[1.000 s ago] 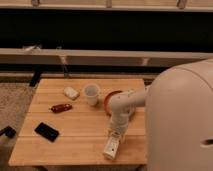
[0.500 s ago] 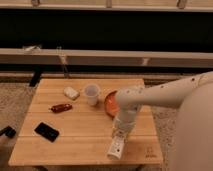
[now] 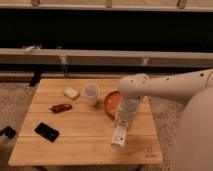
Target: Place the bottle in the ceramic bowl
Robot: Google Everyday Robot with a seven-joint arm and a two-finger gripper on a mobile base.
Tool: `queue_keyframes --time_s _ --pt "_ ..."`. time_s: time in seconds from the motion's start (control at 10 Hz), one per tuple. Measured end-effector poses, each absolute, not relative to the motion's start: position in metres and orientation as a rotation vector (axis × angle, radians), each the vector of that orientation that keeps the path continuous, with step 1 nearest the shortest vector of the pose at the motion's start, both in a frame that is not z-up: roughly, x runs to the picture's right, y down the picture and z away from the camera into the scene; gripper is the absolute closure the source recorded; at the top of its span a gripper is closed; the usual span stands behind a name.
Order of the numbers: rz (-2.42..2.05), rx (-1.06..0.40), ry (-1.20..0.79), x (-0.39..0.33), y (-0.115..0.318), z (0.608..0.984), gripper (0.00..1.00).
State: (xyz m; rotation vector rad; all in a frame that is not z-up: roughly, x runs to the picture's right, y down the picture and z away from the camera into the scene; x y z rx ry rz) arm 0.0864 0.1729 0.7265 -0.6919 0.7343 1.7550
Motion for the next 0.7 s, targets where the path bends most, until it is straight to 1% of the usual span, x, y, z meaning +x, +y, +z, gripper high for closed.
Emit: queue_keyframes --time_s 0.2,0.6,0.7 --pt "1.722 -0.665 0.714 0.077 0.14 0.751 1.0" --pt "1.676 -0.617 0.694 0.079 0.084 0.788 1.0" --pt "1.667 -0.605 0.686 0.081 0.071 0.798 0.96"
